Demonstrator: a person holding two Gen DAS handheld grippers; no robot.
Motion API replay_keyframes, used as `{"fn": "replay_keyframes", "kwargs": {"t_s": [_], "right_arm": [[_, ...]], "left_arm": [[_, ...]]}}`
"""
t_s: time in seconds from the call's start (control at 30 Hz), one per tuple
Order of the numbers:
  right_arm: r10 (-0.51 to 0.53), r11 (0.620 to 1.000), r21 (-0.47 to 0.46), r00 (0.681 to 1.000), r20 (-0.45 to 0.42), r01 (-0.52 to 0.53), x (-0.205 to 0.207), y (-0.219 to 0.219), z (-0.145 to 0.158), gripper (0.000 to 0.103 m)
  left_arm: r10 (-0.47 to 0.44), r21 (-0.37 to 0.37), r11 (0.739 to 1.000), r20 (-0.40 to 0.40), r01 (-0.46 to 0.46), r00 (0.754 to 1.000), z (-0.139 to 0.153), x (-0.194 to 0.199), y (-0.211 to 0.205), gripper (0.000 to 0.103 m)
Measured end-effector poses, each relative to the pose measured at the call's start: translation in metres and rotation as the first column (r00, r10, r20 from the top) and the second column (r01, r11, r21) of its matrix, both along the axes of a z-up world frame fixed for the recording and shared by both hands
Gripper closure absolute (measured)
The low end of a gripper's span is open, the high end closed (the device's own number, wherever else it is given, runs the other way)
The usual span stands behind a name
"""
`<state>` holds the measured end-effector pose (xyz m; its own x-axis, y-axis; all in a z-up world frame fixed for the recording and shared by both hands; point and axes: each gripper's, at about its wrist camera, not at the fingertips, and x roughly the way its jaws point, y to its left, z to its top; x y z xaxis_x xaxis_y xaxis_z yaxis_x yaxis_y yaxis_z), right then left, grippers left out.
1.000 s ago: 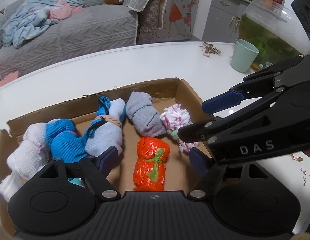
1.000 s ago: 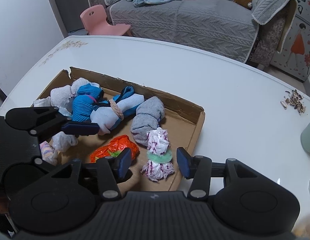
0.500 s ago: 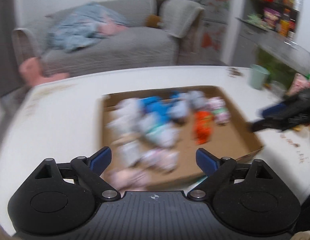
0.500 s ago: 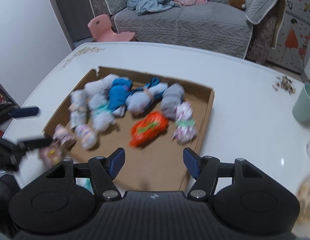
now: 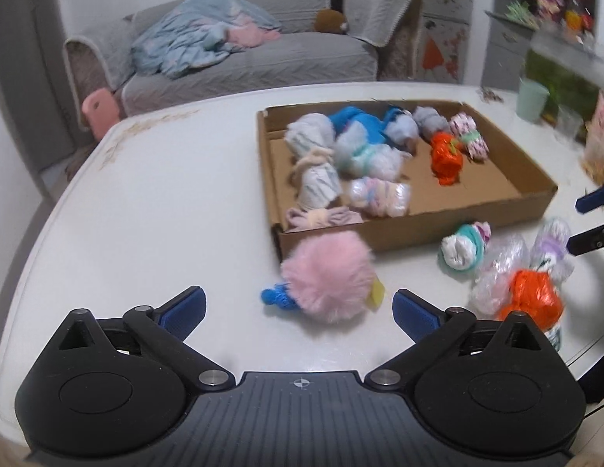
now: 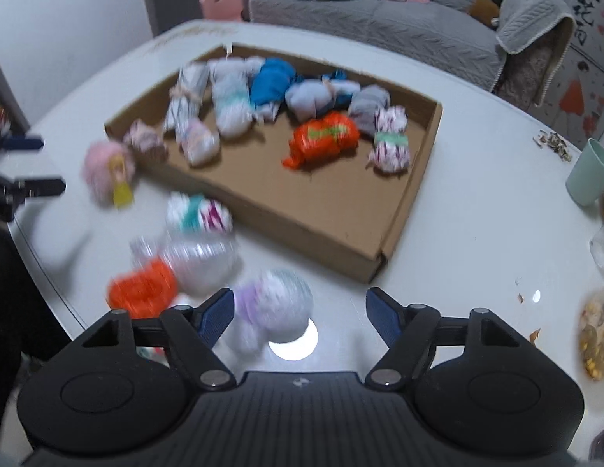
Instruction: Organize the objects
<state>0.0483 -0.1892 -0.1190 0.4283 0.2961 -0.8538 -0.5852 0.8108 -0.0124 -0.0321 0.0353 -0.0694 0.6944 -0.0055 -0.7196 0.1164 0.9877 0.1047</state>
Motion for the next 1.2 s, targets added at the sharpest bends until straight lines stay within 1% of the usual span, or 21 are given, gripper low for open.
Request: {"fn": "replay_keyframes", "kwargs": {"t_s": [0.07,0.13,0.27,0.4,0.47,0.57,0.67,0.7,0.73,0.83,0.93,1.03,1.1,1.2], "right_arm": [[0.015,1.0,-0.012,1.0,-0.007,-0.015,-0.002,-0.002,-0.005,0.034],[0.043,0.999,-0.018,0.999,-0.005,-0.043,-0.006,0.001,-0.007,0.034],[0.113,0.993,-0.018,0.994,-0.001,-0.113,-0.011,0.014,-0.008,0.034],[0.146,0.989,-0.037,0.989,-0.006,-0.146,-0.009,0.02,-0.013,0.035],[0.158,0.987,-0.04,0.987,-0.01,-0.158,-0.007,0.022,-0.017,0.037],[0.183,0.982,-0.051,0.983,-0.007,-0.183,-0.005,0.027,-0.02,0.039],[0.202,0.977,-0.061,0.979,-0.003,-0.202,-0.005,0.032,-0.023,0.042],[0.206,0.976,-0.068,0.979,-0.003,-0.206,-0.004,0.033,-0.023,0.044],[0.208,0.976,-0.072,0.978,-0.007,-0.208,-0.003,0.033,-0.024,0.043],[0.209,0.975,-0.075,0.978,-0.011,-0.209,-0.003,0.033,-0.025,0.045],[0.206,0.977,-0.059,0.978,-0.02,-0.207,-0.003,0.032,-0.023,0.047],[0.199,0.978,-0.06,0.98,-0.029,-0.2,-0.003,0.03,-0.021,0.048],[0.195,0.978,-0.062,0.98,-0.03,-0.197,-0.003,0.029,-0.018,0.048],[0.177,0.982,-0.059,0.984,-0.014,-0.178,-0.005,0.024,-0.009,0.048]], "left_arm": [[-0.036,0.037,0.999,0.008,0.035,0.999,-0.005,0.005,-0.007,0.0],[-0.055,0.05,0.997,-0.001,0.055,0.998,-0.011,0.011,-0.009,0.0],[-0.078,0.017,0.997,-0.051,0.079,0.996,-0.024,0.029,-0.011,0.001],[-0.089,-0.005,0.996,-0.077,0.089,0.993,-0.029,0.04,-0.013,0.001],[-0.103,-0.029,0.995,-0.09,0.1,0.991,-0.031,0.042,-0.013,0.002],[-0.124,-0.082,0.99,-0.112,0.115,0.986,-0.034,0.044,-0.014,0.008],[-0.129,-0.116,0.987,-0.134,0.113,0.983,-0.038,0.048,-0.014,0.017],[-0.132,-0.13,0.985,-0.137,0.114,0.982,-0.039,0.049,-0.013,0.027],[-0.135,-0.147,0.983,-0.143,0.114,0.98,-0.039,0.05,-0.013,0.036],[-0.145,-0.165,0.979,-0.14,0.122,0.979,-0.038,0.049,-0.013,0.044],[-0.143,-0.171,0.978,-0.137,0.118,0.98,-0.037,0.046,-0.013,0.05],[-0.137,-0.178,0.978,-0.134,0.112,0.982,-0.033,0.043,-0.011,0.051],[-0.135,-0.169,0.979,-0.128,0.112,0.983,-0.029,0.04,-0.01,0.051],[-0.126,-0.171,0.98,-0.112,0.106,0.986,-0.018,0.034,-0.006,0.051]]}}
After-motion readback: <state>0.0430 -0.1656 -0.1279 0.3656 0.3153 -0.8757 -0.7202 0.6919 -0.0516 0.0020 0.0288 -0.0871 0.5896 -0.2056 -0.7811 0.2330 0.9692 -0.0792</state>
